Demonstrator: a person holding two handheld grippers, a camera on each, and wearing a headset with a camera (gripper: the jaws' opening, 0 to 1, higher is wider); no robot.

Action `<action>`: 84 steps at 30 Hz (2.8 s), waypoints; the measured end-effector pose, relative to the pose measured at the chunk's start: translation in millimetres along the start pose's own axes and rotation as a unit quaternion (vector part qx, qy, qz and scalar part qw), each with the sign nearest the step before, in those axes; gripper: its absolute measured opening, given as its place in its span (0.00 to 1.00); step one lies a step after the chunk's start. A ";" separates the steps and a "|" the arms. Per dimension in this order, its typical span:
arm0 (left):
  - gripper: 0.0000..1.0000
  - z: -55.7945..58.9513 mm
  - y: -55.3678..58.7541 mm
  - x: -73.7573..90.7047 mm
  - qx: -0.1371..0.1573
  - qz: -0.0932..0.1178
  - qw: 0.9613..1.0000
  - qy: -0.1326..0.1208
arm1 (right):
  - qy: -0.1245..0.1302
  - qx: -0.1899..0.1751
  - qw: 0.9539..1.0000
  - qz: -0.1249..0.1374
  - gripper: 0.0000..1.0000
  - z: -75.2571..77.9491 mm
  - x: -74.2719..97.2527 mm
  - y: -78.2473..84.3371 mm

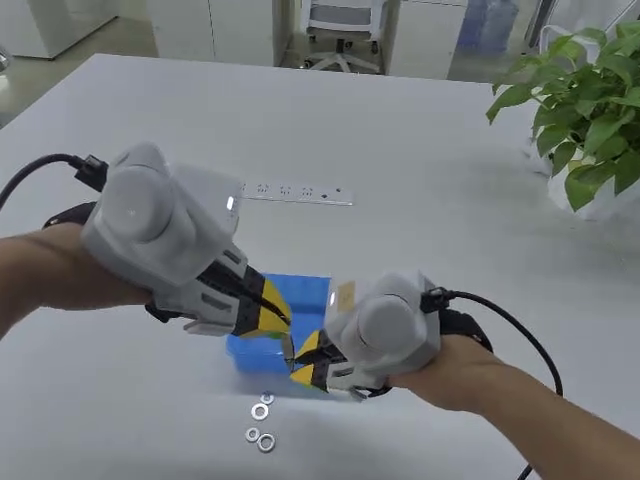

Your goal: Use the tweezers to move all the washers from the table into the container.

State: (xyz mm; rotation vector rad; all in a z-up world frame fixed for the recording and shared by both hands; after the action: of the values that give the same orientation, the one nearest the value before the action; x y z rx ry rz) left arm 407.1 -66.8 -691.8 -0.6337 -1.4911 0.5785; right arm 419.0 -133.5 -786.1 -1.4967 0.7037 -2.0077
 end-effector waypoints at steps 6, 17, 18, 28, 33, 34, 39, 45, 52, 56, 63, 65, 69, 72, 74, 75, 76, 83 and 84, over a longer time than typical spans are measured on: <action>0.04 5.0 3.1 1.7 0.004 0.000 1.000 -0.001 | 0.000 0.001 1.000 0.007 0.14 -4.8 -0.9 -3.2; 0.04 20.1 11.8 -2.5 0.007 -0.001 1.000 0.006 | -0.010 0.002 1.000 0.023 0.14 -19.5 -7.7 -9.8; 0.04 21.1 12.8 -3.0 0.007 -0.002 1.000 0.006 | -0.012 0.002 1.000 0.024 0.14 -20.9 -8.3 -9.8; 0.04 34.2 20.8 -10.6 0.010 -0.003 1.000 0.012 | -0.026 0.006 0.999 0.028 0.12 -37.0 -14.7 -7.0; 0.04 38.7 24.5 -14.3 0.014 -0.005 1.000 0.017 | -0.031 0.006 0.999 0.026 0.12 -43.5 -17.3 -4.3; 0.04 39.1 25.1 -15.0 0.015 -0.005 1.000 0.017 | -0.031 0.005 0.999 0.027 0.12 -44.4 -18.1 -3.7; 0.04 41.9 28.1 -18.9 0.018 -0.007 1.000 0.019 | -0.036 0.001 0.999 0.027 0.12 -49.6 -21.4 -0.7; 0.04 45.8 32.6 -23.6 0.022 -0.009 0.999 0.023 | -0.041 -0.004 0.999 0.027 0.12 -55.4 -25.4 3.2; 0.04 48.8 37.6 -26.8 0.024 -0.010 0.999 0.026 | -0.047 -0.011 0.998 0.027 0.12 -60.0 -30.6 5.7; 0.04 49.4 39.3 -27.3 0.028 -0.006 0.999 0.026 | -0.048 -0.015 0.998 0.028 0.12 -61.0 -31.8 5.7; 0.04 48.9 38.5 -25.6 0.031 0.003 0.999 0.026 | -0.049 -0.012 0.998 0.030 0.12 -61.4 -30.3 4.6; 0.04 48.9 38.3 -25.3 0.032 0.005 0.999 0.027 | -0.049 -0.012 0.998 0.030 0.12 -61.7 -29.2 4.3; 0.04 48.9 38.2 -25.5 0.031 0.007 0.999 0.027 | -0.049 -0.012 0.998 0.030 0.12 -62.5 -28.5 4.4; 0.04 49.6 38.5 -26.8 0.033 0.008 0.999 0.030 | -0.051 -0.012 0.998 0.028 0.12 -64.1 -28.7 5.4; 0.04 50.3 39.6 -28.3 0.034 0.008 0.999 0.033 | -0.052 -0.011 0.998 0.026 0.12 -65.3 -29.1 6.7; 0.04 50.6 40.0 -28.8 0.035 0.007 0.999 0.033 | -0.052 -0.012 0.998 0.025 0.12 -65.8 -29.2 7.2; 0.05 51.0 40.7 -29.5 0.036 0.007 0.999 0.034 | -0.053 -0.013 0.998 0.025 0.12 -66.4 -29.4 7.7; 0.05 49.2 40.5 -29.2 0.031 0.007 0.999 0.029 | -0.052 -0.012 0.998 0.025 0.12 -65.9 -29.6 7.4; 0.05 48.9 40.4 -29.2 0.029 0.007 0.999 0.027 | -0.050 -0.012 0.998 0.026 0.13 -65.5 -29.8 7.6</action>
State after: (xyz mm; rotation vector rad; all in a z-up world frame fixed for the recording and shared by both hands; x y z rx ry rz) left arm 359.4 -56.9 -741.9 -0.6100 -1.4149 0.6085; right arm 363.9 -112.5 -828.0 -1.5663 0.7197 -1.8780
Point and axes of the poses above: the centre of the closed fingertips' face, and the gripper's own axes: x roughly backward along the fingers, z roughly to its right, y roughly out of its underside, the point moved 6 cm from there along x, roughly backward along the fingers, and after that the axes turned 9 degrees about y, right-handed, at the moved point
